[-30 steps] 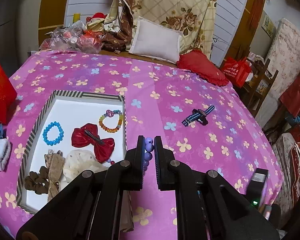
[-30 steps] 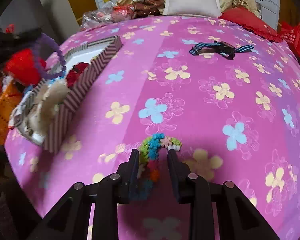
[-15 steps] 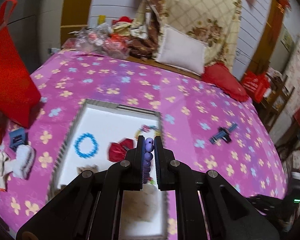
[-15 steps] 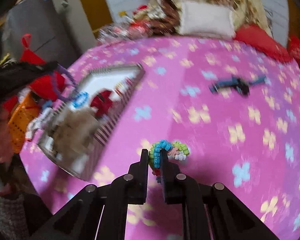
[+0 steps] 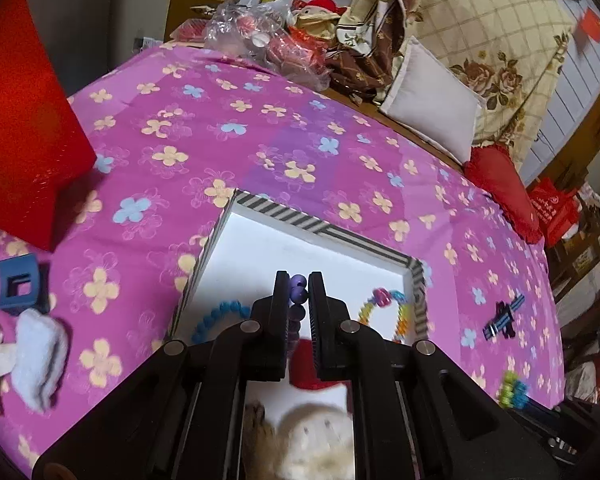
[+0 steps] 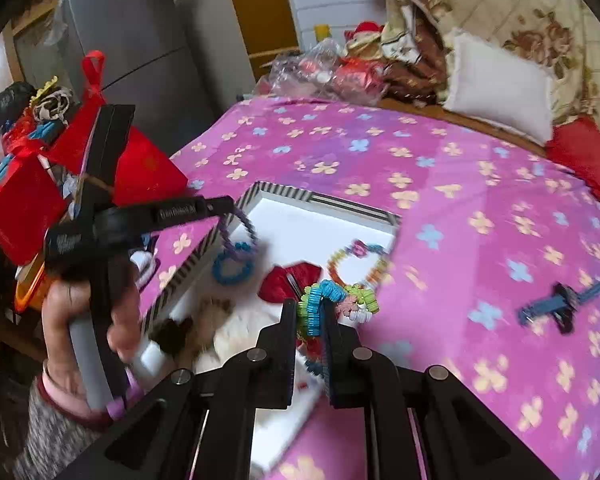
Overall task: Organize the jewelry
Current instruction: 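Carry the purple bracelet and flower strand over the tray with both tools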
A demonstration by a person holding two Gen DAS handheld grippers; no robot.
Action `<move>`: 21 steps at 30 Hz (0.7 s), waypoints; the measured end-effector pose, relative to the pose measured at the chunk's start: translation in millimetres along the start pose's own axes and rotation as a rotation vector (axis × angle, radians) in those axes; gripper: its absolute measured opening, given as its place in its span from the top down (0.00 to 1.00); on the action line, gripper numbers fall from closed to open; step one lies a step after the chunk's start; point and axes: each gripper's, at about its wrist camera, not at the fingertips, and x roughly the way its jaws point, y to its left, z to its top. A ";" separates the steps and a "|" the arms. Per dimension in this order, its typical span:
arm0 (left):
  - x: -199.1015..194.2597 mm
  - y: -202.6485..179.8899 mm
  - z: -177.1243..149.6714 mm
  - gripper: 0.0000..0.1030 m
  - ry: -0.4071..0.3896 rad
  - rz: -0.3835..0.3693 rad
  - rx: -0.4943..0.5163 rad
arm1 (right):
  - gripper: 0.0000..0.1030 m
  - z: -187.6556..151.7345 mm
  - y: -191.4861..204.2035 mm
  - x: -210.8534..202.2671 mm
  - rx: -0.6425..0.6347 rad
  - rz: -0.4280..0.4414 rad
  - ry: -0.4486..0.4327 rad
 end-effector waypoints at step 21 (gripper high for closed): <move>54.2 30.2 0.4 0.86 0.118 0.053 -0.056 | 0.90 76.4 -30.2 161.6 0.172 0.000 0.162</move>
